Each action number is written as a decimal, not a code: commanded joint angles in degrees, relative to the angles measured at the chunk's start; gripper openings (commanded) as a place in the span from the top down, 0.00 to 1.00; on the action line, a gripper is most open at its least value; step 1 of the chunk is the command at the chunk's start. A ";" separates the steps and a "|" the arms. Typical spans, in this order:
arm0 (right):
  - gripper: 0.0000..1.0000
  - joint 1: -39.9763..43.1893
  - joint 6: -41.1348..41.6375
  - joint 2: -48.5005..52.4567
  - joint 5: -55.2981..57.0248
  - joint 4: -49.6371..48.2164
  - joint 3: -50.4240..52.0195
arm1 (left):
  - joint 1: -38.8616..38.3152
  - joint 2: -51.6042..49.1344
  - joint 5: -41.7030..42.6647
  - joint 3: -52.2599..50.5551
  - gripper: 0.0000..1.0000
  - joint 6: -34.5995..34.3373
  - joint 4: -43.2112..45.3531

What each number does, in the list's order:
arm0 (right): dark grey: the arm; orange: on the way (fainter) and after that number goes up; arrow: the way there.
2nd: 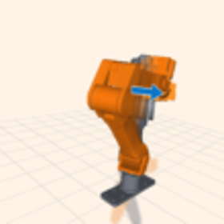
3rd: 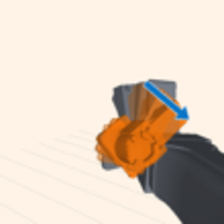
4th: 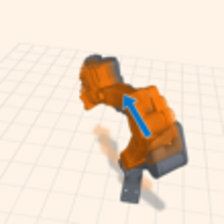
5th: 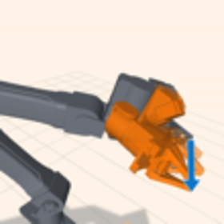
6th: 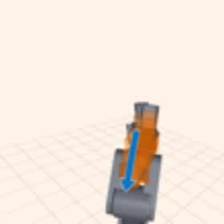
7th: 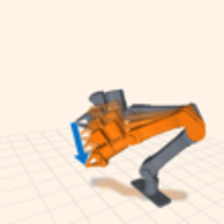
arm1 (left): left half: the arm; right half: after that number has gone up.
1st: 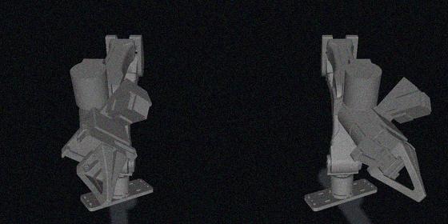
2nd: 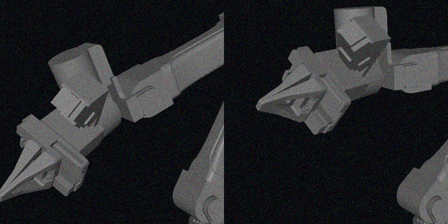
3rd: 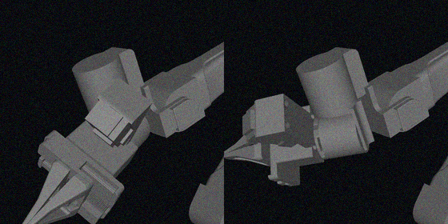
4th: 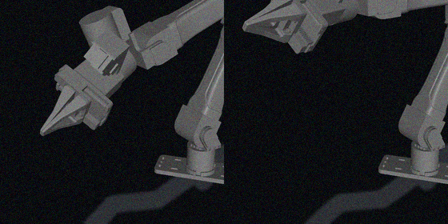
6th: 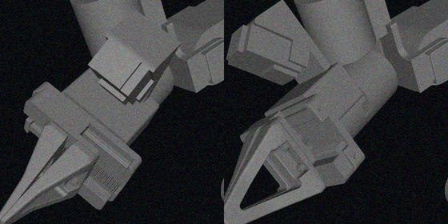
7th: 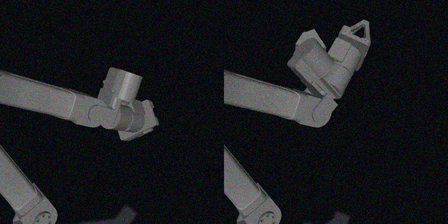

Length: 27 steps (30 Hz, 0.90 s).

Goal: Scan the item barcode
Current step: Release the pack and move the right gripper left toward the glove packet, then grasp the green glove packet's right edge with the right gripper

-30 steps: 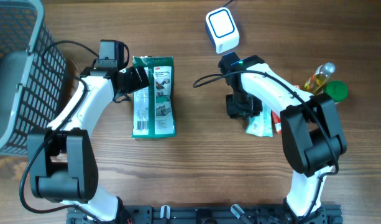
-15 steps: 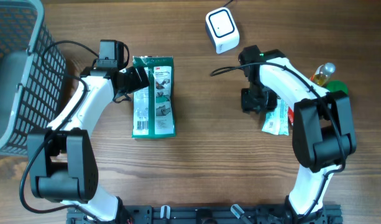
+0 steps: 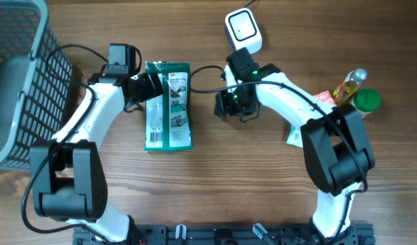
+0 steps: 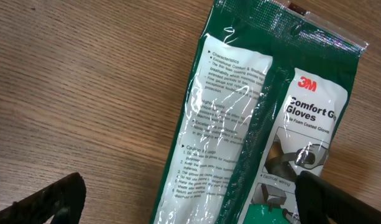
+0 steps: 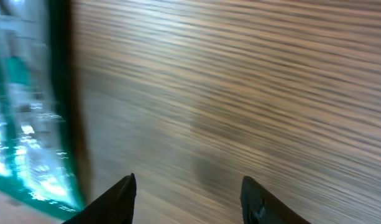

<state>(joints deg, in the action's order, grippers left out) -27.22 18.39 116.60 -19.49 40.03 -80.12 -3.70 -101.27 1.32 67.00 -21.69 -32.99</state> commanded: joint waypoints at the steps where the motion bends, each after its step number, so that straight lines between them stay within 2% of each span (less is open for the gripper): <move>1: 0.45 -0.48 1.53 1.20 -8.87 -2.45 0.00 | 0.07 0.42 0.15 0.61 0.00 0.26 1.75; 6: 0.44 -0.59 1.01 2.43 -13.25 -5.14 0.00 | 0.07 0.39 0.17 0.61 0.00 0.26 2.75; 10: 0.43 -0.59 -1.88 3.85 -15.43 -6.86 0.00 | 0.13 0.26 -1.36 0.22 0.00 0.31 -1.38; 12: 0.43 -0.57 -1.81 4.24 -15.37 -7.34 0.00 | 0.13 0.22 -1.42 -0.55 0.42 0.42 -0.04; 13: 0.43 -0.57 -1.81 4.57 -15.37 -7.72 0.00 | 0.13 0.22 -1.42 -0.90 0.79 0.87 0.46; 14: 0.43 -0.59 -1.79 4.81 -15.37 -8.11 0.00 | 0.13 0.22 -1.42 -1.29 0.92 1.57 1.09; 15: 0.43 -0.57 -1.75 5.14 -15.37 -8.59 0.00 | 0.13 0.20 -1.44 -1.81 0.96 2.05 1.86; 17: 0.43 -0.57 -1.81 5.75 -15.37 -9.22 0.00 | 0.13 -0.02 -1.42 -2.93 0.88 2.03 3.45; 19: 0.43 -0.57 -1.81 6.43 -15.37 -9.40 0.00 | 0.11 -0.57 -1.40 -4.22 0.85 1.99 5.35; 23: 0.43 -0.57 -1.70 6.99 -15.41 -9.11 0.02 | 0.09 -3.08 -1.40 -6.49 0.92 1.97 7.06; 27: 0.43 -0.57 -1.64 6.99 -16.87 -9.38 0.02 | 0.07 -5.79 -1.33 -6.84 0.95 1.75 6.58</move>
<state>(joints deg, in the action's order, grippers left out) -27.57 17.69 121.84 -34.30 30.81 -80.12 -3.70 -103.98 0.67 61.43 -20.21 -26.06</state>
